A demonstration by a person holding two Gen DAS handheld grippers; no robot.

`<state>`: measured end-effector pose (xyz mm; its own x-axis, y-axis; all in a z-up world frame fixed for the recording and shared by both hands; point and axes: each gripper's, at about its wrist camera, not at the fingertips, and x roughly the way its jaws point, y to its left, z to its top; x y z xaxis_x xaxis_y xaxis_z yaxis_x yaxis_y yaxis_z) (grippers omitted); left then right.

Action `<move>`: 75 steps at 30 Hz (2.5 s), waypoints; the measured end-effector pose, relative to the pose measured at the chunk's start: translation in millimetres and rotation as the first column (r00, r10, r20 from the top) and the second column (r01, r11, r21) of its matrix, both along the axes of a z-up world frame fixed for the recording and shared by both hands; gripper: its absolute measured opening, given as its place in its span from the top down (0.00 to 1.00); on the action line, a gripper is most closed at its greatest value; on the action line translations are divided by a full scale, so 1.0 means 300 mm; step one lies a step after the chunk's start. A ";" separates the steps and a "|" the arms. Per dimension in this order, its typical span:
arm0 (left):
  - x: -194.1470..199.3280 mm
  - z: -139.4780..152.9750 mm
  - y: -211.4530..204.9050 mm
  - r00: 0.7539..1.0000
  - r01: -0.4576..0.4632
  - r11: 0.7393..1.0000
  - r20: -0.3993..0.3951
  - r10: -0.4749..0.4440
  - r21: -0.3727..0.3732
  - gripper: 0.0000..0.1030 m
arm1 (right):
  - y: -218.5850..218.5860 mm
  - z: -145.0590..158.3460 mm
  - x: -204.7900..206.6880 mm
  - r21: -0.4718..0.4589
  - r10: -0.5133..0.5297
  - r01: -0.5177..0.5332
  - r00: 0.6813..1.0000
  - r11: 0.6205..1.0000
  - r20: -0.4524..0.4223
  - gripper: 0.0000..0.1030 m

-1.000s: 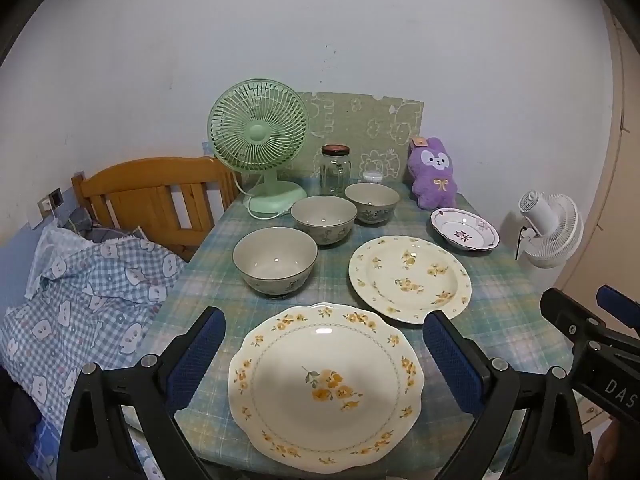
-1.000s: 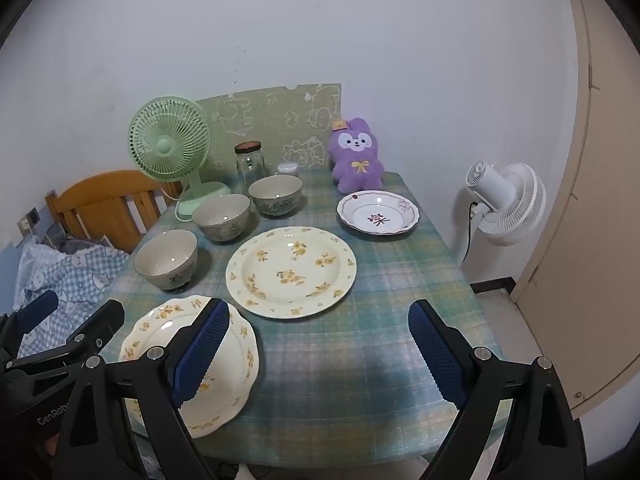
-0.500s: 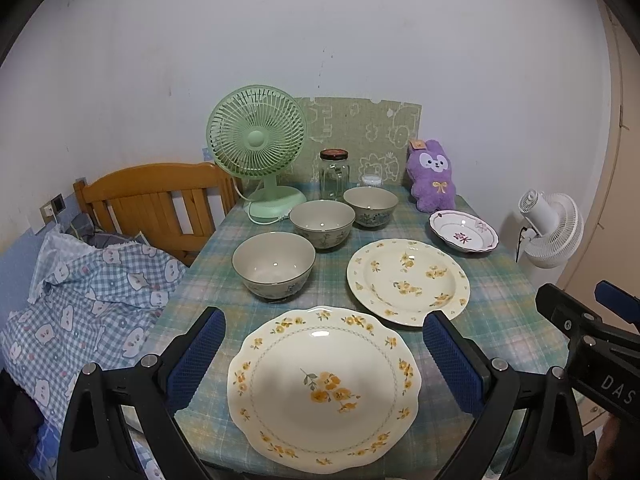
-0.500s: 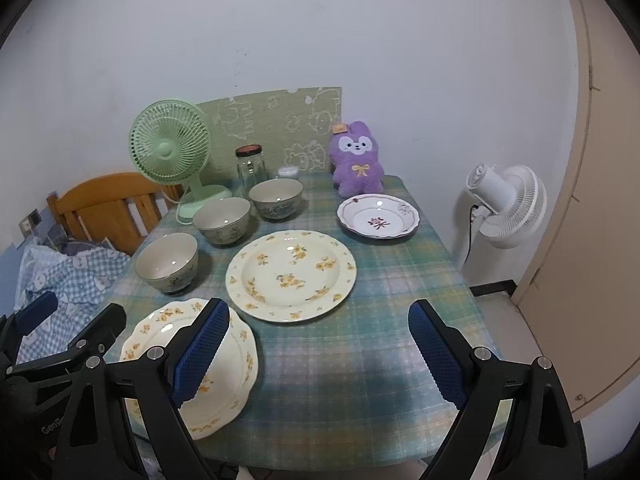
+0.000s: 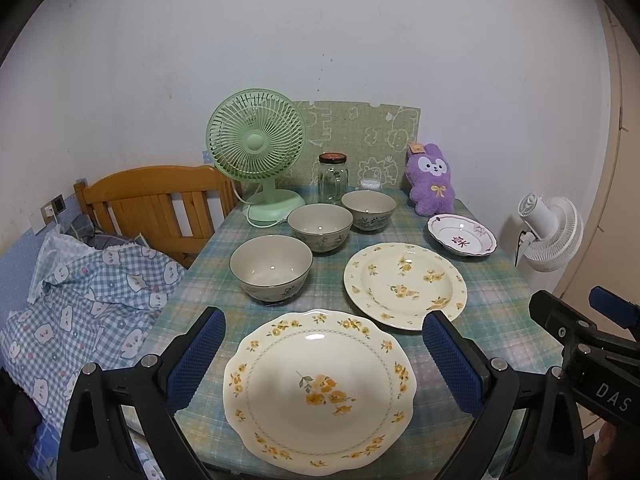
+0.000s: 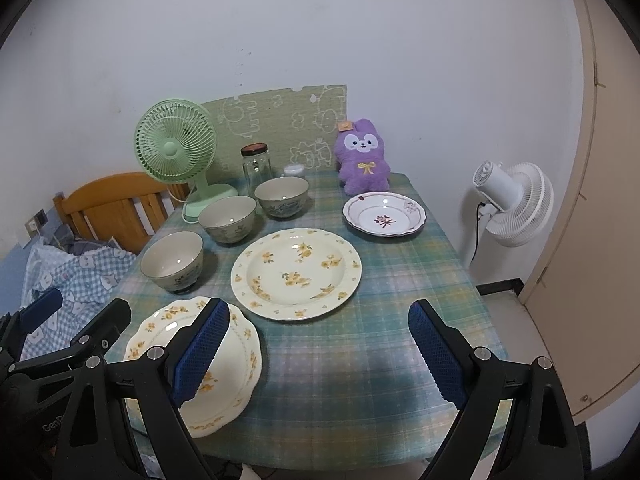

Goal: Organize plates and bowls
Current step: 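Move both grippers toward the rim of the large yellow-flower plate, then close both grippers on the plate rim and lift it off the table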

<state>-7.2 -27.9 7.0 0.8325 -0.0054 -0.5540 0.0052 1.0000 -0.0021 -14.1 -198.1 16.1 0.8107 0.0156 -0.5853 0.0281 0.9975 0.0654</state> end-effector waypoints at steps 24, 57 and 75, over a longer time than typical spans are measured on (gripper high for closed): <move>0.015 -0.007 -0.004 1.000 -0.005 1.000 -0.014 0.005 -0.009 0.06 | 0.009 -0.004 0.002 -0.013 0.018 -0.018 1.000 1.000 0.004 0.10; 0.230 -0.135 0.175 0.987 0.063 0.998 -0.151 -0.062 0.002 0.24 | 0.237 -0.126 0.212 -0.010 0.005 -0.006 0.995 1.000 -0.100 0.22; 0.265 -0.309 0.225 0.962 0.066 0.997 -0.268 -0.052 0.044 0.27 | 0.314 -0.328 0.268 -0.003 0.011 -0.012 0.977 1.000 -0.215 0.24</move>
<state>72.3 39.6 -85.7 0.6539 -0.0153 -0.7564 0.0700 0.9967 0.0404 66.2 -104.0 -82.2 0.6657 0.0215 -0.7459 0.0292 0.9981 0.0548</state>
